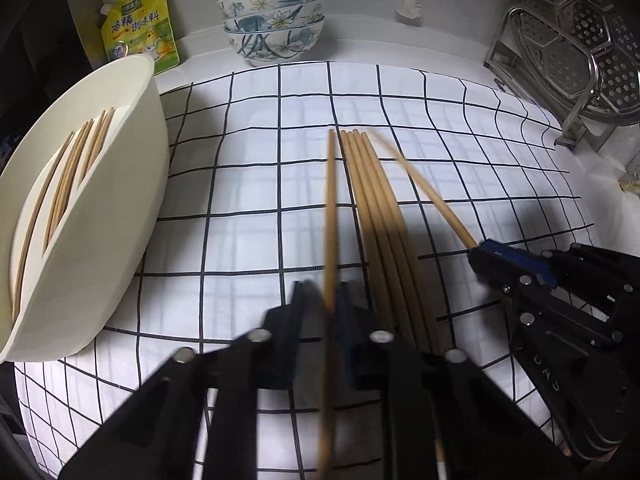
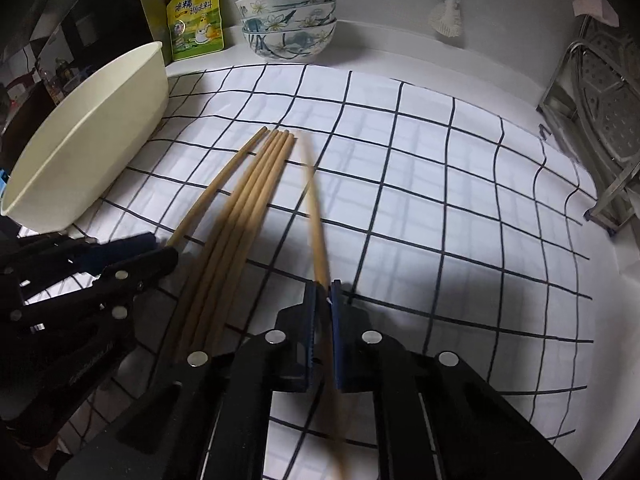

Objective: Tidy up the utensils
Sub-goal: 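Close the left gripper on a chopstick while the right gripper grasps another, then lift and carry both held chopsticks over the white basin, then open both grippers to release the chopsticks into the basin, then withdraw both grippers from the basin toward the remaining chopsticks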

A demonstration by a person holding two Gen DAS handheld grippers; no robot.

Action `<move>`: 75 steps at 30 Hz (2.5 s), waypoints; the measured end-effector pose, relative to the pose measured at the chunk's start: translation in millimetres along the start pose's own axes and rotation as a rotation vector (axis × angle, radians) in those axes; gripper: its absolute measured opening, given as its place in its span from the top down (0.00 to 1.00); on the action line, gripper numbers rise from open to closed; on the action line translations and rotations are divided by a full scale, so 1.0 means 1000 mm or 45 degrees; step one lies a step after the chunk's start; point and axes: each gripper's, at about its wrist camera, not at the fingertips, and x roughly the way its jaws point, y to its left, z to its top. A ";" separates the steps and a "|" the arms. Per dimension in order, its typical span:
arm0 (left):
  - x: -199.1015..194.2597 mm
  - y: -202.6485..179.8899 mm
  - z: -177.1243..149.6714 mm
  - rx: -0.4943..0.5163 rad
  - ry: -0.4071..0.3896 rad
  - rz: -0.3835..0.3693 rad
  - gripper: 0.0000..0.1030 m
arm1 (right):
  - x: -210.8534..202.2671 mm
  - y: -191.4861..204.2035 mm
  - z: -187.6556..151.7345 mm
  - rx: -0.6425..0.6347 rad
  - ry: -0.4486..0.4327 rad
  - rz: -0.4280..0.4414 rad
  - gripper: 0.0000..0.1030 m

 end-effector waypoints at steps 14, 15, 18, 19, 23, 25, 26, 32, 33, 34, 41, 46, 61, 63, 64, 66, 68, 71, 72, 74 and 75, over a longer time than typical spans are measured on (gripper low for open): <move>-0.047 0.016 0.017 -0.034 -0.021 -0.094 0.93 | -0.056 -0.011 0.005 0.191 -0.091 0.026 0.94; -0.058 0.019 0.021 -0.033 -0.046 -0.105 0.93 | -0.062 -0.009 0.008 0.196 -0.106 0.027 0.94; -0.085 0.033 0.032 -0.035 -0.119 -0.125 0.93 | -0.081 0.005 0.023 0.190 -0.165 0.021 0.94; -0.092 0.040 0.035 -0.036 -0.137 -0.130 0.93 | -0.086 0.012 0.030 0.182 -0.187 0.025 0.94; -0.118 0.072 0.041 -0.051 -0.206 -0.106 0.93 | -0.100 0.045 0.058 0.136 -0.250 0.070 0.94; -0.129 0.096 0.044 -0.080 -0.233 -0.080 0.93 | -0.099 0.068 0.078 0.104 -0.270 0.112 0.94; -0.132 0.108 0.046 -0.094 -0.246 -0.063 0.93 | -0.098 0.077 0.085 0.094 -0.272 0.129 0.94; -0.135 0.178 0.056 -0.150 -0.264 0.018 0.93 | -0.077 0.150 0.130 0.012 -0.270 0.236 0.94; -0.132 0.188 0.058 -0.162 -0.257 0.024 0.93 | -0.071 0.161 0.136 0.004 -0.262 0.250 0.94; -0.127 0.201 0.059 -0.172 -0.247 0.027 0.93 | -0.062 0.174 0.142 -0.004 -0.245 0.263 0.94; -0.095 0.249 0.061 -0.168 -0.182 0.070 0.93 | -0.012 0.221 0.160 0.035 -0.116 0.289 0.94; -0.069 0.263 0.060 -0.157 -0.113 0.061 0.93 | 0.018 0.229 0.159 0.085 -0.019 0.279 0.94; -0.041 0.276 0.056 -0.175 -0.023 0.038 0.90 | 0.040 0.237 0.155 0.111 0.058 0.249 0.94; -0.040 0.278 0.057 -0.189 -0.019 0.036 0.79 | 0.035 0.237 0.156 0.112 0.042 0.241 0.86; -0.043 0.280 0.057 -0.197 -0.026 0.039 0.72 | 0.031 0.237 0.155 0.112 0.027 0.237 0.82; -0.047 0.281 0.056 -0.201 -0.045 0.042 0.68 | 0.026 0.237 0.156 0.108 0.010 0.225 0.81; -0.053 0.282 0.056 -0.199 -0.061 0.050 0.68 | 0.021 0.236 0.154 0.107 0.001 0.220 0.81; -0.060 0.284 0.054 -0.208 -0.071 0.051 0.65 | 0.015 0.235 0.152 0.113 -0.008 0.216 0.81; -0.063 0.284 0.053 -0.210 -0.076 0.054 0.62 | 0.013 0.234 0.150 0.114 -0.010 0.215 0.80; -0.067 0.283 0.052 -0.210 -0.083 0.059 0.57 | 0.009 0.234 0.148 0.116 -0.012 0.215 0.80; -0.069 0.283 0.051 -0.210 -0.085 0.059 0.56 | 0.006 0.234 0.147 0.116 -0.013 0.215 0.80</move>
